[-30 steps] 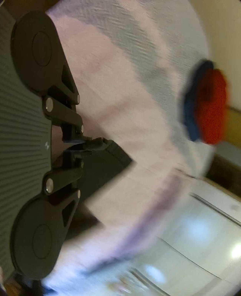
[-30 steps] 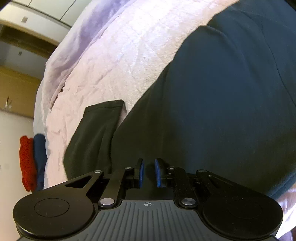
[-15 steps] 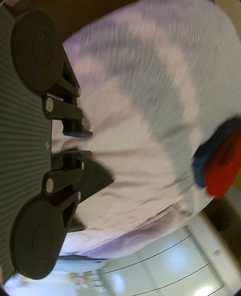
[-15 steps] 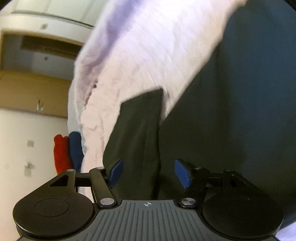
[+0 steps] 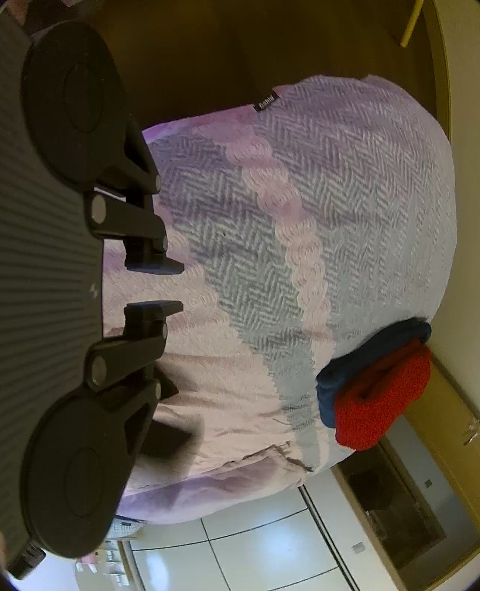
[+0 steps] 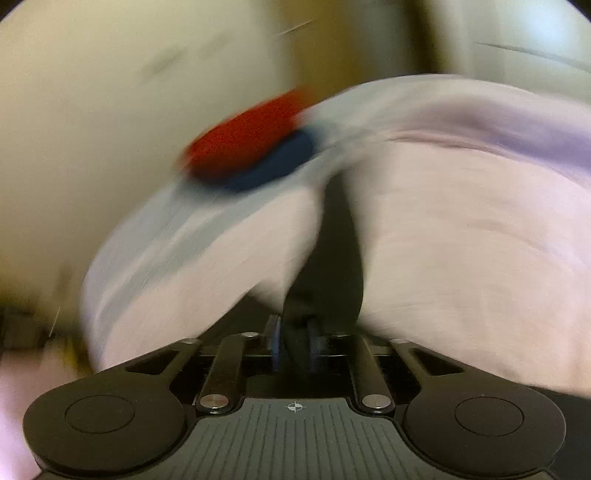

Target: Fold clothes

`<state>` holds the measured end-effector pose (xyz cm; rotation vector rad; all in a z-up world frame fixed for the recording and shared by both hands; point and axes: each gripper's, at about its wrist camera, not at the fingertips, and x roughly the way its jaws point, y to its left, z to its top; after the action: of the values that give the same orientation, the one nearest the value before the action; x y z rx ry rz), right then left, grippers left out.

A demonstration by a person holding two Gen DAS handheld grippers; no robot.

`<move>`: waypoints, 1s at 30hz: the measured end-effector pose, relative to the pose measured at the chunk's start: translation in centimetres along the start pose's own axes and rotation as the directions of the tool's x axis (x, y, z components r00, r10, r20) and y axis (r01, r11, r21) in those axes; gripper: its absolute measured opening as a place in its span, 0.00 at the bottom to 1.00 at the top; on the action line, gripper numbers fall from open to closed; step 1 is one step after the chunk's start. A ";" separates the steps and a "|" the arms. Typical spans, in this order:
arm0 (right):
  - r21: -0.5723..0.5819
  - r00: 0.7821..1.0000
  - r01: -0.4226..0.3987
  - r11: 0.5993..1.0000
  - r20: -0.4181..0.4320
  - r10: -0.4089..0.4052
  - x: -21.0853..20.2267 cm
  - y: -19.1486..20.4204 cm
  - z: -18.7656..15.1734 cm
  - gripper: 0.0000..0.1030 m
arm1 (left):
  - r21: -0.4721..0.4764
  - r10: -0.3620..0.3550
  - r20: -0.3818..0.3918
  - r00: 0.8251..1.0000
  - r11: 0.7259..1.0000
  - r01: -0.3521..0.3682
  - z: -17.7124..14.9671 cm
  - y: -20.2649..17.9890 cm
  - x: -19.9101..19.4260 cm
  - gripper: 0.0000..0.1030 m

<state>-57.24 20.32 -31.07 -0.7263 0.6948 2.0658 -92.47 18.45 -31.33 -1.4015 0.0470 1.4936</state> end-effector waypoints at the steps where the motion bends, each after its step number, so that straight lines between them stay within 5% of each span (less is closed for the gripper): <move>1: -0.032 0.999 -0.011 0.999 -0.030 0.010 0.3 1.0 -0.3 0.54 | -0.003 -0.001 -0.003 1.000 1.000 0.000 -0.1 -0.1 0.0 0.10; 7: -0.002 0.995 -0.008 1.000 -0.095 0.008 -0.6 2.2 -3.4 0.57 | 0.052 -0.035 -0.031 0.999 0.998 0.037 -0.7 -2.2 0.8 0.10; 10: 0.192 0.989 0.128 0.973 -0.102 -0.110 -5.0 -1.5 -5.5 0.57 | 0.131 -0.069 -0.089 0.994 0.988 0.080 -1.8 -4.9 2.9 0.10; 12: 0.369 0.970 0.243 0.897 -0.112 -0.216 -8.5 -5.2 -7.3 0.57 | 0.206 -0.089 -0.139 0.986 0.972 0.117 -2.8 -7.3 4.9 0.10; 15: 0.572 0.910 0.392 0.721 -0.125 -0.395 -14.3 -11.3 -10.4 0.57 | 0.341 -0.109 -0.190 0.976 0.925 0.170 -4.4 -11.3 7.8 0.10; 19: 0.665 0.748 0.580 0.470 -0.205 -0.632 -20.8 -17.8 -14.7 0.57 | 0.469 -0.103 -0.233 0.967 0.859 0.204 -6.4 -15.4 11.5 0.10; 22: 0.681 0.686 0.647 0.342 -0.325 -0.651 -22.8 -20.6 -18.0 0.57 | 0.575 -0.007 -0.267 0.964 0.801 0.166 -8.2 -16.7 13.8 0.10; 24: 0.658 0.696 0.681 0.322 -0.443 -0.565 -22.3 -21.0 -20.7 0.57 | 0.643 0.093 -0.264 0.960 0.759 0.103 -9.6 -16.2 14.2 0.10; 28: 0.574 0.705 0.694 0.434 -0.418 -0.573 -23.0 -17.0 -22.3 0.57 | 0.665 0.180 -0.243 0.953 0.747 0.028 -10.8 -15.6 12.5 0.09; 30: 0.672 0.740 0.632 0.386 -0.373 -0.560 -24.7 -17.0 -23.0 0.57 | 0.674 0.176 -0.249 0.952 0.738 0.039 -12.1 -16.4 11.6 0.11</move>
<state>-25.15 0.53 -33.17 -0.4383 1.0726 0.8902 -70.35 25.58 -34.22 -1.0018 0.7728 1.1255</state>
